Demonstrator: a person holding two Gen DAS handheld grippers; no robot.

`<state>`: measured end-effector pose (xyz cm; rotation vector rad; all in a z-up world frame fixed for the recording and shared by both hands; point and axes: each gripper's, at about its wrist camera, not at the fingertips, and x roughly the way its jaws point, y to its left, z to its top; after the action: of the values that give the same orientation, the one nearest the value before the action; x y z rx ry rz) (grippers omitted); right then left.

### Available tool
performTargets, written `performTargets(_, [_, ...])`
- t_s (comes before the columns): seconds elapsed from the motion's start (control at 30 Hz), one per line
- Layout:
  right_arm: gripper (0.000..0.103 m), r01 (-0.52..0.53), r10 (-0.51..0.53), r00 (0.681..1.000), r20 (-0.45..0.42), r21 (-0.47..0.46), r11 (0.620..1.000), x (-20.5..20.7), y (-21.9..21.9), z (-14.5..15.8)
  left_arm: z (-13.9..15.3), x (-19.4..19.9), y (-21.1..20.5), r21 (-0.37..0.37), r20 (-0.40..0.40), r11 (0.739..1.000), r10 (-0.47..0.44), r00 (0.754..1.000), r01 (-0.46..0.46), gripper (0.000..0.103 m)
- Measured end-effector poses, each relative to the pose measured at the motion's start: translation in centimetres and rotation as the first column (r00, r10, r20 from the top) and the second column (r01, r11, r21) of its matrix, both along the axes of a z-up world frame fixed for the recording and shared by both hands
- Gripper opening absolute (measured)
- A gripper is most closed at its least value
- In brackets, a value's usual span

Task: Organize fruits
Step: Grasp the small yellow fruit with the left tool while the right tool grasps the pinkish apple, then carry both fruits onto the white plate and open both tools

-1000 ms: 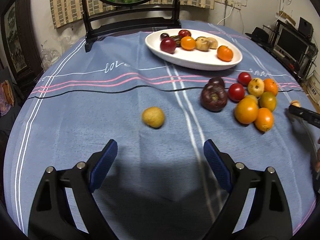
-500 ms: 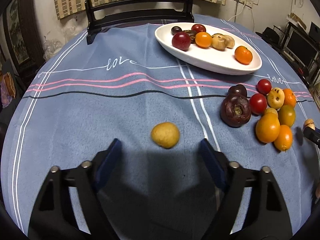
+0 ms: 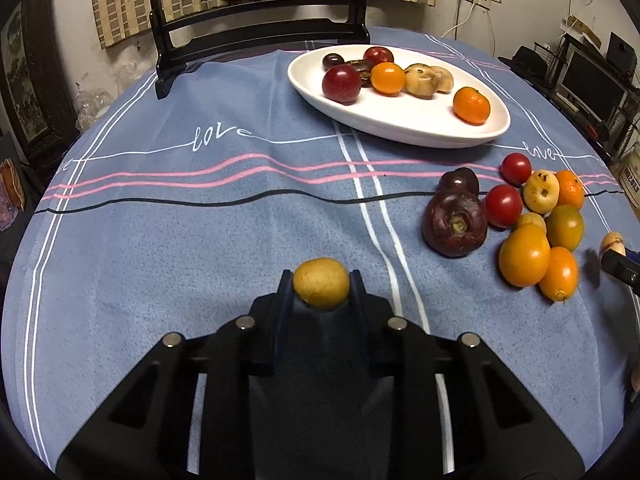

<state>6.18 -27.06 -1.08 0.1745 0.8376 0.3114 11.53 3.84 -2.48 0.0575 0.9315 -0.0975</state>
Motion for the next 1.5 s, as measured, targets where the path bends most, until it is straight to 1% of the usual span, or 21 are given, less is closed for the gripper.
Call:
performTargets(0.2, [0.043, -0.001, 0.001, 1.000, 0.002, 0.000, 1.000, 0.0, 0.0, 0.0, 0.7, -0.7, -0.4, -0.007, 0.009, 1.000, -0.015, 1.000, 0.015, 0.028])
performTargets(0.37, [0.043, -0.010, 0.010, 1.000, 0.006, -0.009, 1.000, 0.1, 0.3, 0.0, 2.0, -1.4, -1.2, -0.009, 0.033, 0.999, -0.050, 0.998, 0.051, 0.028])
performTargets(0.47, [0.043, -0.023, 0.023, 1.000, 0.011, -0.017, 1.000, -0.1, 0.6, 0.3, 2.9, -1.6, -1.9, 0.005, 0.048, 0.997, -0.073, 0.996, 0.073, 0.028])
performTargets(0.6, [0.043, -0.061, 0.062, 0.998, 0.024, -0.025, 0.998, -0.4, 1.4, 1.3, 4.1, -1.4, -2.6, 0.007, 0.063, 0.995, -0.102, 0.993, 0.102, 0.028])
performTargets(0.73, [0.043, -0.106, 0.109, 0.992, 0.057, -0.053, 0.993, -0.3, 2.5, 3.4, 5.2, -0.1, -3.0, -0.006, 0.066, 0.993, -0.114, 0.991, 0.115, 0.028])
performTargets(0.9, [0.043, -0.153, 0.160, 0.982, 0.098, -0.074, 0.985, 1.4, 3.8, 6.1, 6.7, 2.5, -3.4, -0.040, 0.068, 0.992, -0.118, 0.991, 0.121, 0.028])
performTargets(1.07, [0.043, -0.183, 0.197, 0.972, 0.126, -0.117, 0.976, 4.4, 6.1, 7.8, 7.1, 6.3, -4.5, -0.036, 0.076, 0.992, -0.115, 0.990, 0.118, 0.028])
performTargets(1.13, [0.043, -0.198, 0.215, 0.968, 0.129, -0.131, 0.971, 5.9, 7.2, 8.2, 6.8, 8.1, -4.9, -0.050, 0.058, 0.992, -0.109, 0.992, 0.112, 0.028])
performTargets(1.2, [0.043, -0.216, 0.231, 0.967, 0.107, -0.136, 0.967, 8.3, 8.5, 7.9, 6.4, 9.9, -5.3, -0.065, 0.038, 0.992, -0.104, 0.994, 0.106, 0.028])
performTargets(1.27, [0.043, -0.237, 0.251, 0.965, 0.078, -0.154, 0.959, 10.1, 9.6, 7.3, 5.8, 11.5, -5.6, -0.058, 0.031, 0.994, -0.089, 0.996, 0.091, 0.028])
performTargets(1.4, [0.043, -0.269, 0.280, 0.960, 0.029, -0.202, 0.942, 12.7, 11.4, 5.8, 4.9, 13.7, -6.0, -0.031, 0.028, 0.996, -0.081, 0.996, 0.082, 0.028])
performTargets(1.5, [0.043, -0.280, 0.284, 0.959, -0.010, -0.217, 0.935, 14.7, 12.0, 4.4, 3.9, 15.5, -6.2, -0.039, -0.005, 0.996, -0.077, 0.997, 0.077, 0.028])
